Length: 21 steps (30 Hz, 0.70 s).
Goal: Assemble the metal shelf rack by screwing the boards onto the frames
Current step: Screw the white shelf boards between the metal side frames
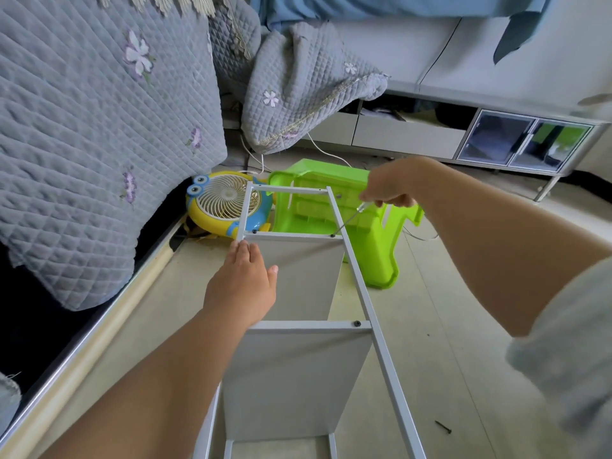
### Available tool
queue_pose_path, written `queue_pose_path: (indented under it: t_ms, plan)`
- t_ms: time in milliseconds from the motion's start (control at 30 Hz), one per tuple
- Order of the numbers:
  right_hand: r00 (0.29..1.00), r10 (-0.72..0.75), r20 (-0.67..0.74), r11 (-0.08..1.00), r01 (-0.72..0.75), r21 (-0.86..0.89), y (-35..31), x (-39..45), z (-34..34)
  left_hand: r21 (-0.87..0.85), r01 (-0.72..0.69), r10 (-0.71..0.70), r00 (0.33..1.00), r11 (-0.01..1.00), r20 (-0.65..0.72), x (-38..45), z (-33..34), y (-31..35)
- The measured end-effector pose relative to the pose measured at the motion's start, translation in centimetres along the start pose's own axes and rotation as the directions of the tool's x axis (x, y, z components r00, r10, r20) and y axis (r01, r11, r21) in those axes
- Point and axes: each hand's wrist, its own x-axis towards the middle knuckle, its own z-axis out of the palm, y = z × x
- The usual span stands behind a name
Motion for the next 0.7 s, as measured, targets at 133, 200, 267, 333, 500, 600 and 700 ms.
queue_pose_path:
  t_ms: [133, 200, 267, 333, 500, 600, 700]
  plan:
    - [0.988, -0.111, -0.111, 0.981, 0.092, -0.169, 0.5, -0.5, 2.3, 0.001, -0.001, 0.001, 1.000, 1.000, -0.021, -0.1, 0.0, -0.1]
    - [0.977, -0.167, -0.130, 0.968, 0.137, -0.212, 0.6, -0.3, 2.4, -0.009, 0.000, 0.000, 1.000, 1.000, -0.031, 0.0, 0.0, -0.2]
    - [0.972, -0.196, -0.131, 0.953, 0.157, -0.257, 0.4, -0.5, 2.3, -0.012, 0.000, -0.001, 0.999, 1.000, -0.033, 0.0, 0.1, -0.2]
    - [0.958, -0.231, -0.169, 0.936, 0.171, -0.309, -0.4, -0.6, 2.1, -0.017, 0.006, -0.006, 1.000, 1.000, -0.024, 0.1, 0.2, -0.2]
    - [0.998, -0.068, 0.016, 0.995, 0.069, -0.068, -2.3, 0.5, 0.2, -0.027, 0.004, -0.004, 1.000, 1.000, -0.004, 0.1, 0.1, 0.1]
    - [0.991, -0.002, 0.131, 1.000, 0.000, 0.015, -2.5, 0.3, -0.7, -0.004, -0.002, 0.002, 1.000, 1.000, 0.004, 0.0, -0.1, 0.2]
    - [0.998, -0.032, 0.047, 0.994, 0.036, -0.101, -2.3, -0.3, 0.1, -0.012, -0.004, 0.004, 1.000, 1.000, 0.004, 0.0, -0.2, 0.0]
